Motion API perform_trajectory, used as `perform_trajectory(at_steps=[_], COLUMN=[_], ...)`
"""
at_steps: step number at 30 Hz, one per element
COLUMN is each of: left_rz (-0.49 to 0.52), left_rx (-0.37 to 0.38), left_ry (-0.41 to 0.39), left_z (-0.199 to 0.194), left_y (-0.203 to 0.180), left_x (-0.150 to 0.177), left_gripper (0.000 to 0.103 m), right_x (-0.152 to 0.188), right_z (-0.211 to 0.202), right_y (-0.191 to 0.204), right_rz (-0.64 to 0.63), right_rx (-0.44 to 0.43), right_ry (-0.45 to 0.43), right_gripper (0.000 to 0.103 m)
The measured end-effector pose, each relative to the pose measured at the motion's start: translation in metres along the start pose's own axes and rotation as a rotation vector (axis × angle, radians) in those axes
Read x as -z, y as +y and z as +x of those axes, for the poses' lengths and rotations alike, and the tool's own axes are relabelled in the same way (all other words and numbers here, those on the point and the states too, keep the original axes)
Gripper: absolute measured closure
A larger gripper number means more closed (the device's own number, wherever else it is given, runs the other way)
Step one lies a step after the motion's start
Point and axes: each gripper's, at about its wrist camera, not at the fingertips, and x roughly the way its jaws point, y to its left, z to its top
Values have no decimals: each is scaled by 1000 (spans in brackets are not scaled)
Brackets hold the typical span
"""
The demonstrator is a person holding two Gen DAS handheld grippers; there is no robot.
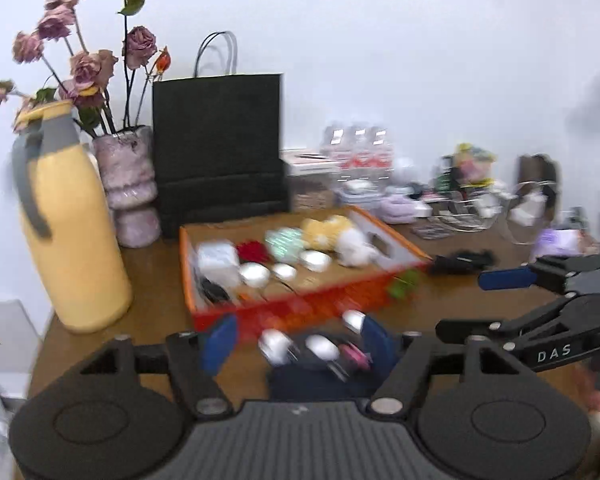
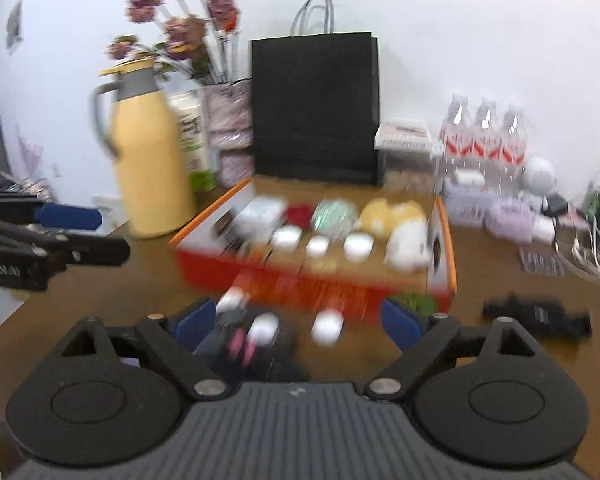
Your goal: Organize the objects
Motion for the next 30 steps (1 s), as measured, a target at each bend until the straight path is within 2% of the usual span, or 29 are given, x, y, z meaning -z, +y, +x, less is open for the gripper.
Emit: perform_trajectory(at_steps=[1,3,4,6,8,11,16,20,24,28,30], left_rz=[-44,-102,-124,-135,-106,-66,-103,-109,-152,-208,-180], left_rx=[37,81,72,8,-39,-44,-42,-38,-62,-33,-67], left_ry=[-7,20,32,68,112,131,104,67,23,60,101], left_z=[-13,-32,-41,-53,-58,-68,-67,-50,-11,55,96], left_y=[-2,-7,-11,-19,-26,-34,-34,-27,-6,19,24], left_x=[16,45,60,83,96,105,103,89,61,29,18], left_gripper=[15,15,15,15,15,15,13,13,16,33,39], right_x=[16,48,65,89,107,120,110,93,65,27,16], right_z=[-16,-46,-58,-75,-89,-108,-116,-96,-58,17,58], right_y=[5,13,13,10,10,12,9,6,2,-7,-7], right_rz=[-9,-8,22,83,104,90,155,188,194,204,191], right_rx=[24,64,70,68,85,123,127,106,50,-13,-4], right_ry=[-9,-18,-4,32,75,94,-3,-61,-94,-31,22], right_gripper=[0,0,0,0,0,0,0,2,11,26,29])
